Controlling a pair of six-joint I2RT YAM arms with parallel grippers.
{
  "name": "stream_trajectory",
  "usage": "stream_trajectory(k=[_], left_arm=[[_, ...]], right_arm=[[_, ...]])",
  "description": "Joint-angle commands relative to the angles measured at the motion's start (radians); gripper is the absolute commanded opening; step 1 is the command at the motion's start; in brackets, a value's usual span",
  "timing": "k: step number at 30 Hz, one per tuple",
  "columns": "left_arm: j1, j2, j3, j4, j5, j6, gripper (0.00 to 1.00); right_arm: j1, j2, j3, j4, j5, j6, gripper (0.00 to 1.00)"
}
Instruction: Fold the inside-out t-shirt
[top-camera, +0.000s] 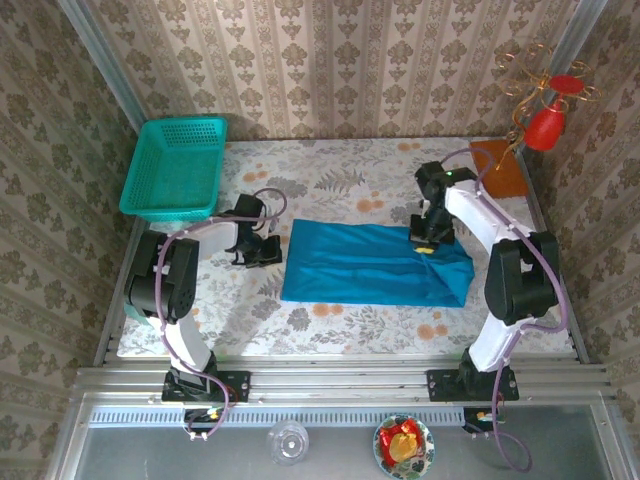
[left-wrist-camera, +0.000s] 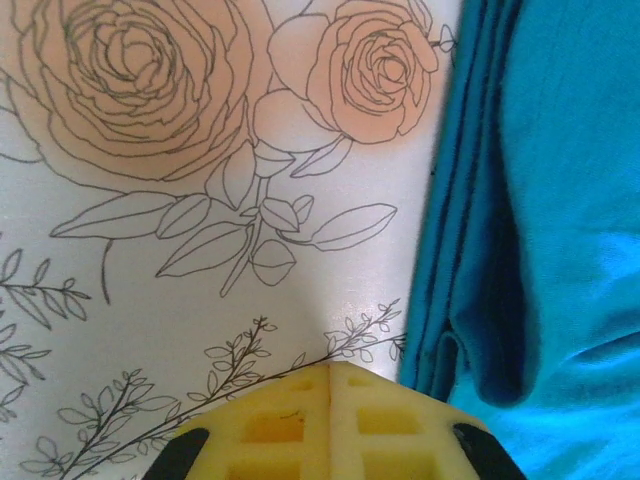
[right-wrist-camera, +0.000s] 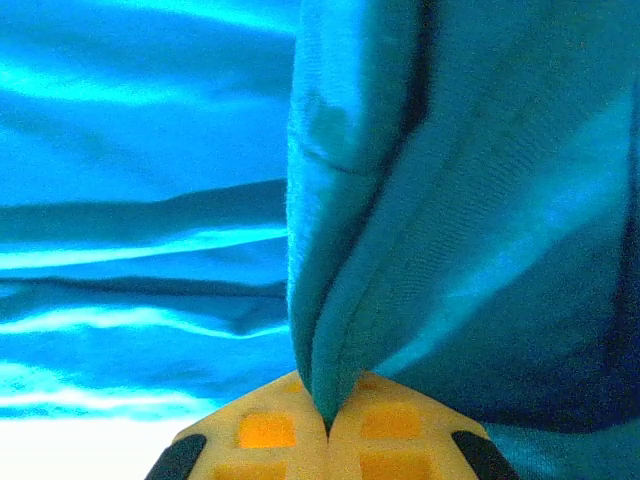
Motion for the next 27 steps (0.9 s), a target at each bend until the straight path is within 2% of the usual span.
stream_trajectory(k=[1, 13, 20, 27], left_arm=[[-0.032, 0.035, -0.033, 0.054, 0.068, -0.029, 0.04], [-0.067, 0.054, -0.045, 0.093, 0.086, -0.045, 0.0], [-0.081, 0.059, -0.039, 0.096, 0.087, -0.049, 0.0], [-0.089, 0.068, -0.035, 0.1, 0.088, -0.052, 0.0]], right_arm=[[0.064, 0.007, 0.033, 0.025, -0.104, 0.078, 0.0], [0.27, 0.115, 0.166, 0.16, -0.22, 0.224, 0.0], [0.339, 0.186, 0.251, 0.21, -0.291, 0.278, 0.0], [0.373, 0.182, 0.288, 0.249, -0.361, 0.307, 0.0]])
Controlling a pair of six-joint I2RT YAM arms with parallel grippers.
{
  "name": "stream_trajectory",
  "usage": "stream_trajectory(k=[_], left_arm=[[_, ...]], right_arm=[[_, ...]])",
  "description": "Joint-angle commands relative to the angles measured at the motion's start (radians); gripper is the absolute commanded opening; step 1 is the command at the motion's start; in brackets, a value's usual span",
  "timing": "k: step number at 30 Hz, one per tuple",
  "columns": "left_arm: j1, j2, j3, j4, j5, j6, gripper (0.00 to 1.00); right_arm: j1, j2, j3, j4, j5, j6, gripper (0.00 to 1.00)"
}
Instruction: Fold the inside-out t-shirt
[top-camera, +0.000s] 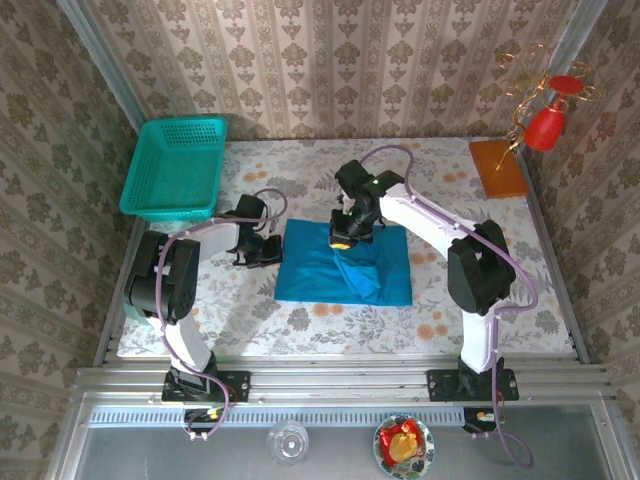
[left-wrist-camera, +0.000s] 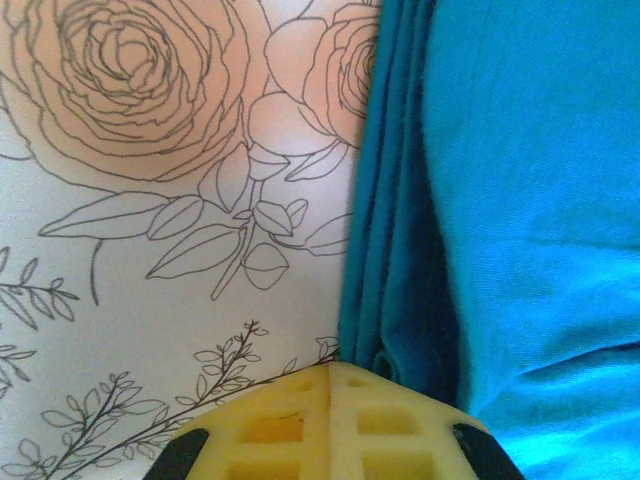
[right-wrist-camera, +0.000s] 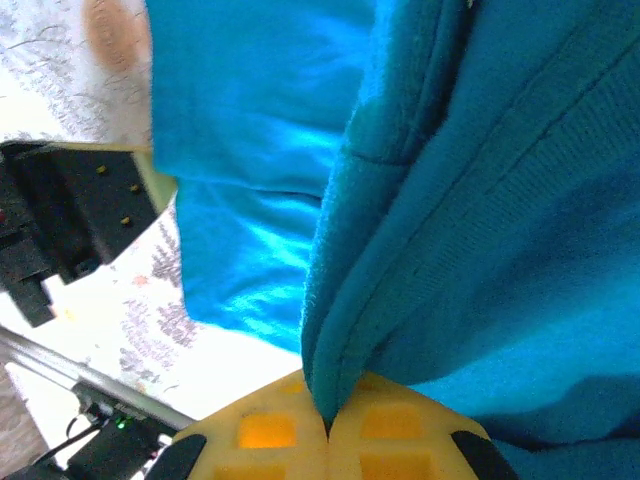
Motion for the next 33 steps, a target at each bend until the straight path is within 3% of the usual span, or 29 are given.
stream_trajectory(k=[1, 21, 28, 33], left_arm=[[-0.076, 0.071, -0.029, 0.082, 0.095, -0.016, 0.0], [-0.079, 0.049, -0.033, 0.055, 0.082, -0.01, 0.0], [-0.076, -0.055, -0.032, -0.002, 0.035, -0.011, 0.06], [-0.075, -0.123, -0.014, -0.033, 0.043, -0.013, 0.1]], right_arm=[[0.01, -0.012, 0.042, 0.03, -0.075, 0.033, 0.0], [0.035, 0.173, 0.125, 0.187, -0.183, 0.093, 0.0], [0.04, 0.186, 0.174, 0.234, -0.252, 0.049, 0.34], [0.033, 0.111, 0.173, 0.151, -0.175, -0.02, 0.4]])
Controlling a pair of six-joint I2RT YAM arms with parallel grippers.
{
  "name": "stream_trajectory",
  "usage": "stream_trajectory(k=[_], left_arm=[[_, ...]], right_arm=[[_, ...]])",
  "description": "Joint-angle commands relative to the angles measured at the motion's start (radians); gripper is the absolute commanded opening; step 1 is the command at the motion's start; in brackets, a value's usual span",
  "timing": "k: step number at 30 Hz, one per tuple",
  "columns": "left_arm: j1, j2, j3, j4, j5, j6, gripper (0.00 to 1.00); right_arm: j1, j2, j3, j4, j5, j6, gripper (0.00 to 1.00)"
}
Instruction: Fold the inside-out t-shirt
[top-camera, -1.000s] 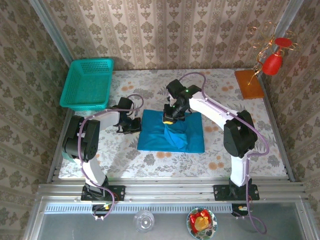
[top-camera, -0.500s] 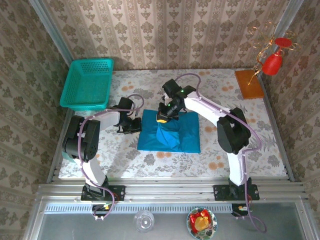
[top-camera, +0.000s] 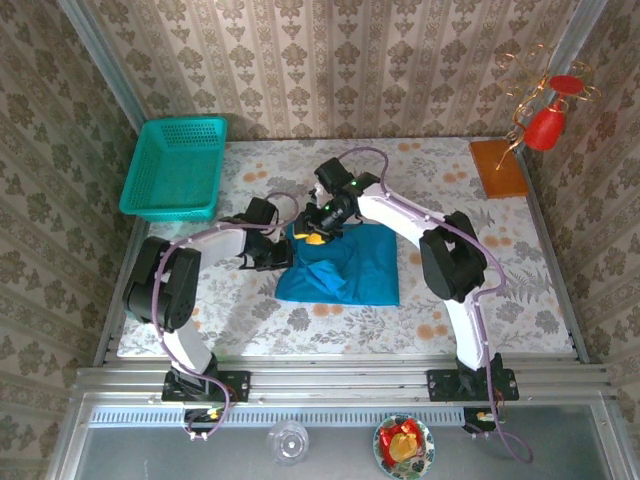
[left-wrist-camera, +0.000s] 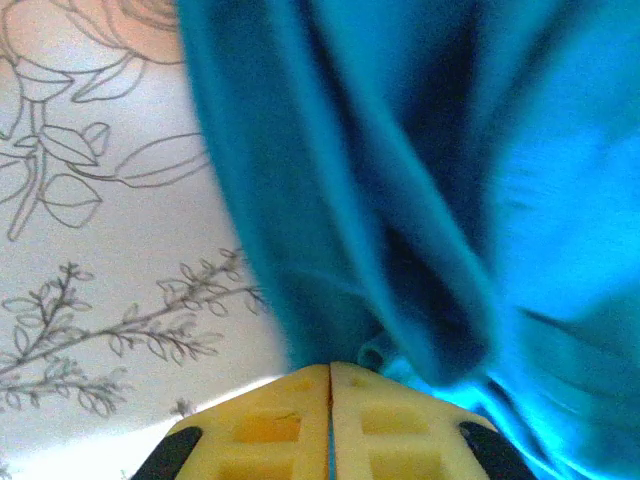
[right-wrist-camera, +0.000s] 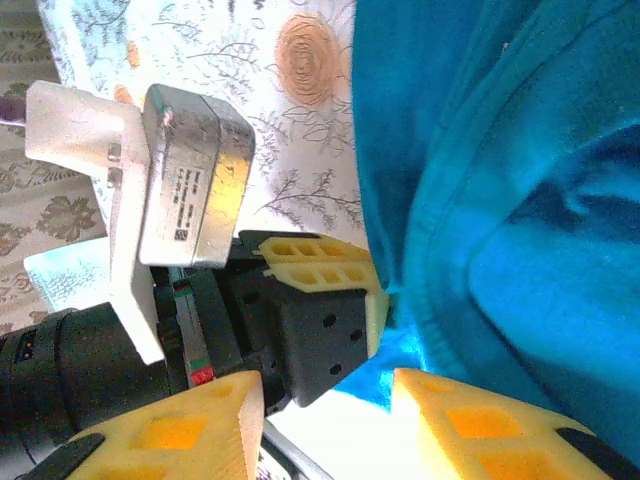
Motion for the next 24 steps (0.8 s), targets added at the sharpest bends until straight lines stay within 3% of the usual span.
stream_trajectory(k=[1, 11, 18, 24], left_arm=[[0.001, -0.06, 0.014, -0.042, 0.035, -0.01, 0.11], [0.0, -0.142, -0.009, -0.089, -0.019, -0.039, 0.11], [-0.019, -0.239, -0.048, -0.065, 0.0, -0.058, 0.15], [-0.075, -0.209, -0.105, 0.072, 0.137, -0.132, 0.17]], right_arm=[[0.0, -0.081, 0.028, -0.082, 0.041, -0.07, 0.4], [0.081, -0.166, -0.1, -0.314, 0.31, -0.199, 0.37], [0.141, -0.12, -0.109, -0.378, 0.451, -0.224, 0.4], [0.123, -0.089, -0.145, -0.344, 0.483, -0.206, 0.17]])
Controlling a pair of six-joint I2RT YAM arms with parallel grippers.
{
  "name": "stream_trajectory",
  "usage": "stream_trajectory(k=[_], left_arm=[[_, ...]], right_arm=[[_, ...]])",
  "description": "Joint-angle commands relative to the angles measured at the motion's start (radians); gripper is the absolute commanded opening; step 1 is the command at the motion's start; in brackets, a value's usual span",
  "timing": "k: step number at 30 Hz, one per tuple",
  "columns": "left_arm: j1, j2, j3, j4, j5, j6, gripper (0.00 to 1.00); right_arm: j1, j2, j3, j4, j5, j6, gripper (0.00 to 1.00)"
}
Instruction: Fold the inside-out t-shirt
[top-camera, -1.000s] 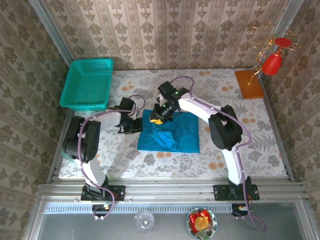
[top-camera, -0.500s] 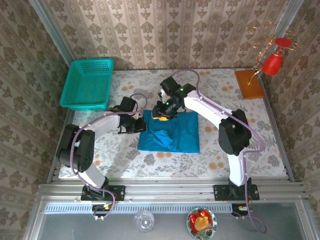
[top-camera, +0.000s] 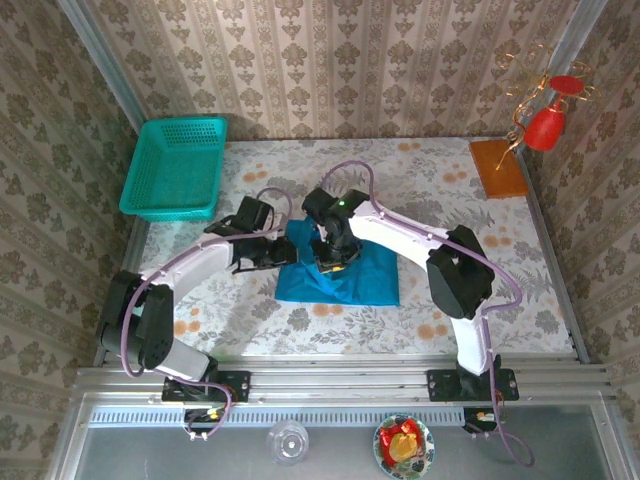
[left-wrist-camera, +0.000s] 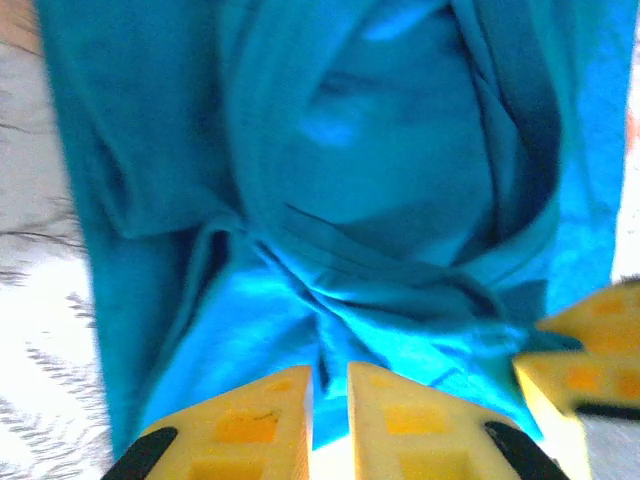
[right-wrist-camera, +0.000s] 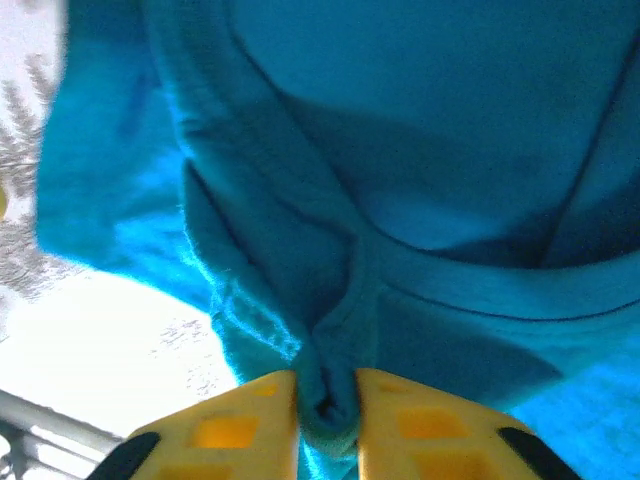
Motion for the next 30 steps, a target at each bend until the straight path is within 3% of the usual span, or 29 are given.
stream_trajectory(k=[1, 4, 8, 15, 23, 30], left_arm=[[-0.027, 0.033, -0.045, 0.084, 0.087, -0.064, 0.18], [-0.052, 0.074, -0.071, 0.147, 0.107, -0.089, 0.22], [-0.074, 0.132, -0.096, 0.249, 0.147, -0.122, 0.3], [-0.09, 0.185, -0.105, 0.37, 0.178, -0.154, 0.32], [-0.101, 0.128, -0.052, 0.323, 0.201, -0.098, 0.33], [-0.104, 0.031, -0.071, 0.285, 0.321, -0.114, 0.32]], right_arm=[[-0.027, 0.018, -0.035, -0.014, 0.052, -0.002, 0.15], [-0.056, 0.004, -0.069, 0.019, 0.039, 0.009, 0.09], [-0.091, -0.017, -0.115, 0.066, -0.005, 0.02, 0.08], [-0.109, -0.027, -0.148, 0.099, -0.05, 0.025, 0.08], [-0.112, -0.039, -0.167, 0.114, -0.075, 0.032, 0.08], [-0.114, -0.054, -0.178, 0.149, -0.143, 0.04, 0.12]])
